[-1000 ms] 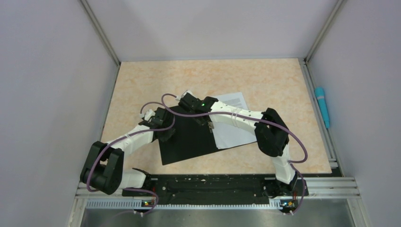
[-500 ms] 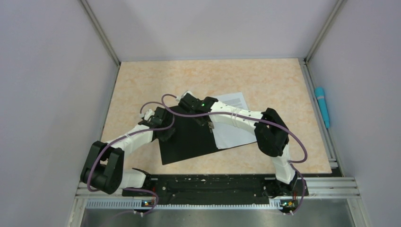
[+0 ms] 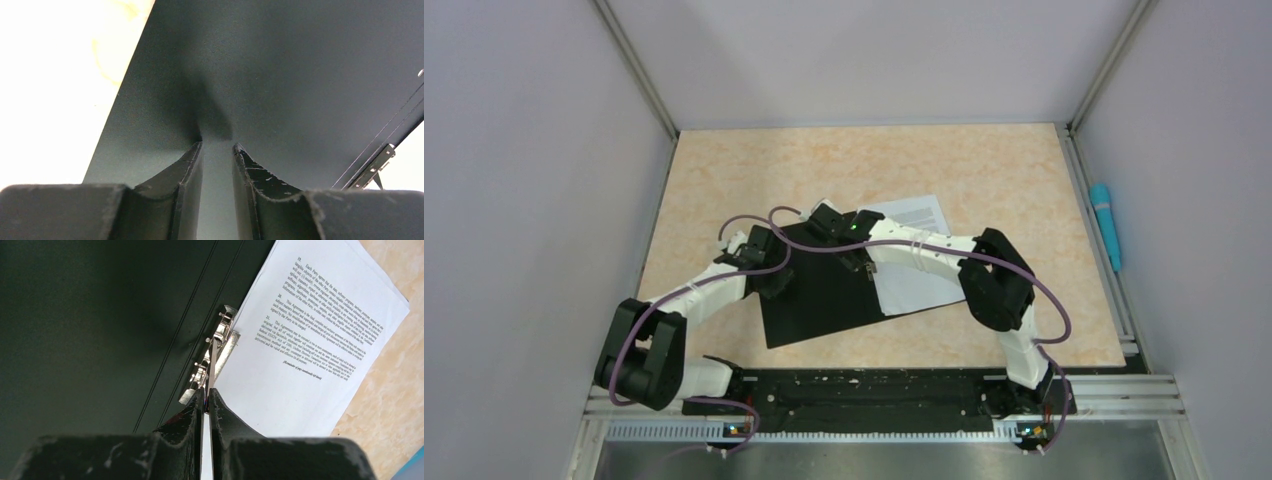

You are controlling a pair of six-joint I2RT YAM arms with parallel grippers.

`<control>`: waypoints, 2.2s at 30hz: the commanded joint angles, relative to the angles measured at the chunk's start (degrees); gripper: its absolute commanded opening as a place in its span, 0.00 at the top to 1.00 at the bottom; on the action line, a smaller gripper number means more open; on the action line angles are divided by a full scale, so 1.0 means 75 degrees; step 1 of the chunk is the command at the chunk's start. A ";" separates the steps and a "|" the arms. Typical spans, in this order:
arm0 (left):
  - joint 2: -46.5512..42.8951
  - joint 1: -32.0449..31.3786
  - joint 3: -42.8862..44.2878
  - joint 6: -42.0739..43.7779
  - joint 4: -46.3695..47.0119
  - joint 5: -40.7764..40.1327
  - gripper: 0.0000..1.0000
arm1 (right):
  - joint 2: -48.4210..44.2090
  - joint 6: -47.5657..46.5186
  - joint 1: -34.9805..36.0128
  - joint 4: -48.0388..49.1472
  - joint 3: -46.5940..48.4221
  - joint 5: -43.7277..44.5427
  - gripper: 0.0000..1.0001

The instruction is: Put the files into the folder

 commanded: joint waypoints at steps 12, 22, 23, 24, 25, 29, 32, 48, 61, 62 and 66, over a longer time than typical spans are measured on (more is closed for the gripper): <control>0.0300 0.0222 -0.0475 -0.0296 -0.0452 -0.0005 0.68 | -0.0596 0.0304 0.0057 0.0501 -0.1023 -0.0079 0.95; 0.0310 0.0289 -0.0464 -0.0451 -0.0544 -0.0044 0.69 | -0.1126 0.0554 -0.0393 0.1173 -0.2229 -0.0675 1.00; 0.0315 0.0287 -0.0450 -0.0471 -0.0563 -0.0076 0.69 | -0.1159 0.0567 -0.0424 0.1220 -0.2362 -0.0717 1.00; 0.0316 0.0292 -0.0450 -0.0494 -0.0586 -0.0104 0.69 | -0.1193 0.0579 -0.0464 0.1275 -0.2445 -0.0775 1.00; 0.0316 0.0298 -0.0448 -0.0521 -0.0600 -0.0120 0.69 | -0.1228 0.0590 -0.0507 0.1328 -0.2534 -0.0837 1.00; 0.0318 0.0319 -0.0438 -0.0581 -0.0623 -0.0121 0.69 | -0.1280 0.0587 -0.0660 0.1462 -0.2756 -0.1089 1.00; 0.0357 0.0344 -0.0417 -0.0578 -0.0651 -0.0104 0.69 | -0.1386 0.0582 -0.0678 0.1427 -0.2686 -0.1311 1.00; 0.0526 0.0414 -0.0267 -0.0581 -0.0632 -0.0086 0.69 | -0.1621 0.0216 -0.0681 0.0661 -0.1466 -0.1161 0.96; 0.0569 0.0450 -0.0223 -0.0534 -0.0626 -0.0088 0.69 | -0.1703 0.0171 -0.0584 0.0435 -0.1259 -0.1074 0.93; 0.0582 0.0451 -0.0215 -0.0534 -0.0616 -0.0090 0.69 | -0.1723 0.0168 -0.0581 0.0417 -0.1245 -0.1051 0.93; 0.0582 0.0471 -0.0217 -0.0526 -0.0608 -0.0074 0.69 | -0.1751 0.0172 -0.0563 0.0348 -0.1166 -0.1021 0.93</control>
